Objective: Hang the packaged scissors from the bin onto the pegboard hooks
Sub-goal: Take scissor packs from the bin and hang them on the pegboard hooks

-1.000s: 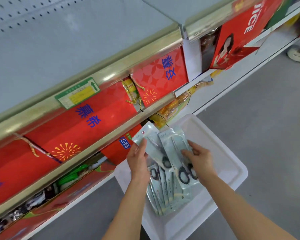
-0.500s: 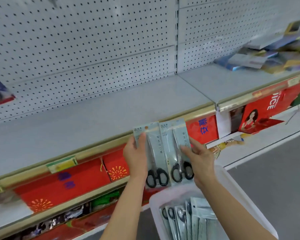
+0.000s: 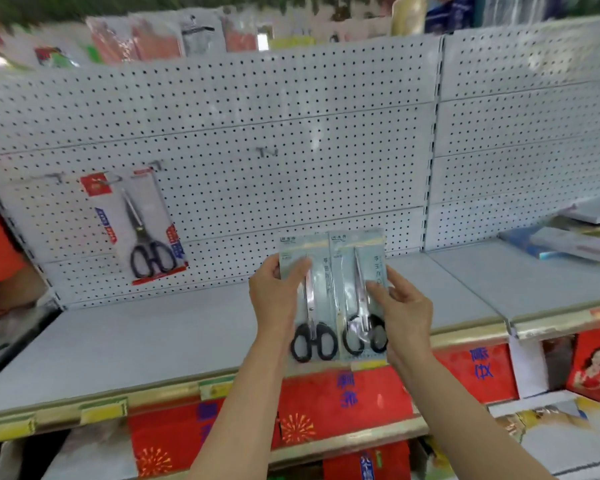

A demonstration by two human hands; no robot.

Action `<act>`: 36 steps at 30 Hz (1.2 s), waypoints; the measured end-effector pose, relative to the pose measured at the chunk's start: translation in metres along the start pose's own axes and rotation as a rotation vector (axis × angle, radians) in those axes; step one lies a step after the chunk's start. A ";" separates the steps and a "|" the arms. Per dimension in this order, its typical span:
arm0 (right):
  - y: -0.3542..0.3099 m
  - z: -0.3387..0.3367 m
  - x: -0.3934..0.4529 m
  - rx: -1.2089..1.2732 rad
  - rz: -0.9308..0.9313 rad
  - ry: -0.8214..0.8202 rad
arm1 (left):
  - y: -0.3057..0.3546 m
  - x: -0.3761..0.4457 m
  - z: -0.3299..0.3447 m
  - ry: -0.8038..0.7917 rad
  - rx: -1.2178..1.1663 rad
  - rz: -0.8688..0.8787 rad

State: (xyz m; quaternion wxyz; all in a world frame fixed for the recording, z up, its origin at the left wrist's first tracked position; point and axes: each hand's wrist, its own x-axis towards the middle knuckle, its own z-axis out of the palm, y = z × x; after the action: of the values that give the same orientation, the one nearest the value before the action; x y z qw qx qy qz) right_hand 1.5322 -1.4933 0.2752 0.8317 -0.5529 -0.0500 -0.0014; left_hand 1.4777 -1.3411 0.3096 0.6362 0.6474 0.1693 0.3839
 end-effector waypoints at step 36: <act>-0.094 0.095 0.057 0.103 -0.154 -0.086 | 0.077 0.132 0.030 0.166 -0.050 0.039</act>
State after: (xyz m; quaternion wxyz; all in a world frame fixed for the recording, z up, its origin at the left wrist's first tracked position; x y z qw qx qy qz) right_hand 1.5758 -1.4396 0.4023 0.8535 -0.5036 -0.1280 -0.0394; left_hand 1.5642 -1.2784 0.4233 0.6284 0.6003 0.1990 0.4529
